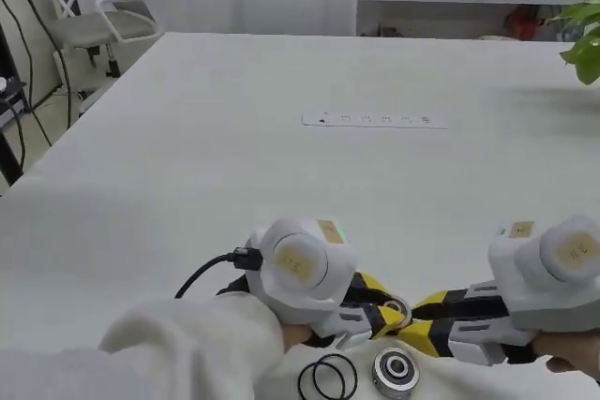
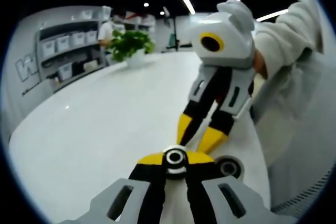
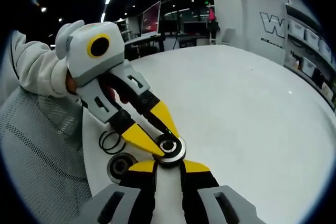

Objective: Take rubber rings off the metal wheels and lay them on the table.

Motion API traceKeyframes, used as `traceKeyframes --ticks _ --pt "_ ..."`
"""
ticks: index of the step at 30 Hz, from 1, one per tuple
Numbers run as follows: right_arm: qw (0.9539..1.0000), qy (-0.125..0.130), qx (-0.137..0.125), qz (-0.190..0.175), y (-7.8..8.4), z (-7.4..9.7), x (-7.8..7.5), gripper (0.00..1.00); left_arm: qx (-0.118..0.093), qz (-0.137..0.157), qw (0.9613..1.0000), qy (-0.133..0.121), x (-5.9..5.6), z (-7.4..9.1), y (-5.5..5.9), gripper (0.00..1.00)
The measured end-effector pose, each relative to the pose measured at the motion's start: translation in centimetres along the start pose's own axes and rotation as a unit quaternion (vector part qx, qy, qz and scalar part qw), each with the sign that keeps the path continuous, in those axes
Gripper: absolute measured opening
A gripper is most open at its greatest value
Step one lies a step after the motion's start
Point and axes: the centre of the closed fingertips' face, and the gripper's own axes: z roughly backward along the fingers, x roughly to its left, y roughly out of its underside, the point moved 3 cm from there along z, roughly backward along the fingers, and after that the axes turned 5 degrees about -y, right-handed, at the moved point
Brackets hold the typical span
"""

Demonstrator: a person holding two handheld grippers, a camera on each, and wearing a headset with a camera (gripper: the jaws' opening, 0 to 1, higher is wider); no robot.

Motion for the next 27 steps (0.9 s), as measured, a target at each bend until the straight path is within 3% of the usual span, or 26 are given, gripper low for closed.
traceKeyframes --ticks 6,8,9,12,16,18,22,27 --pt "0.9999 0.000 0.010 0.004 0.3 0.1 0.0 0.00 0.001 0.002 1.0000 -0.003 0.1 0.0 0.1 0.14" --pt "0.9997 0.000 0.011 -0.024 0.4 0.2 0.0 0.00 0.001 0.002 1.0000 -0.003 0.1 0.1 0.1 0.14" --pt "0.9998 0.000 0.012 -0.018 0.4 0.2 -0.1 0.01 0.001 0.002 1.0000 -0.003 0.1 0.1 0.1 0.14" --pt "0.9992 0.008 0.002 -0.039 0.3 0.4 -0.4 0.20 0.001 0.001 1.0000 -0.002 0.1 0.0 0.1 0.14" --pt "0.9992 0.000 -0.024 -0.033 -0.6 -0.1 0.2 0.27 0.001 0.001 1.0000 -0.002 0.1 0.0 0.1 0.14" --pt "0.9990 -0.005 -0.026 -0.035 -0.5 -0.5 0.5 0.29 0.001 0.001 1.0000 -0.002 0.1 0.0 0.1 0.14" --pt "0.9997 0.013 -0.018 -0.013 -0.5 -0.9 0.0 0.23 0.001 0.001 1.0000 -0.002 0.1 0.0 0.1 0.14" --pt "0.9996 0.008 -0.018 -0.022 -0.5 -0.6 -0.1 0.21 0.001 0.002 1.0000 -0.003 0.1 0.0 0.1 0.14"
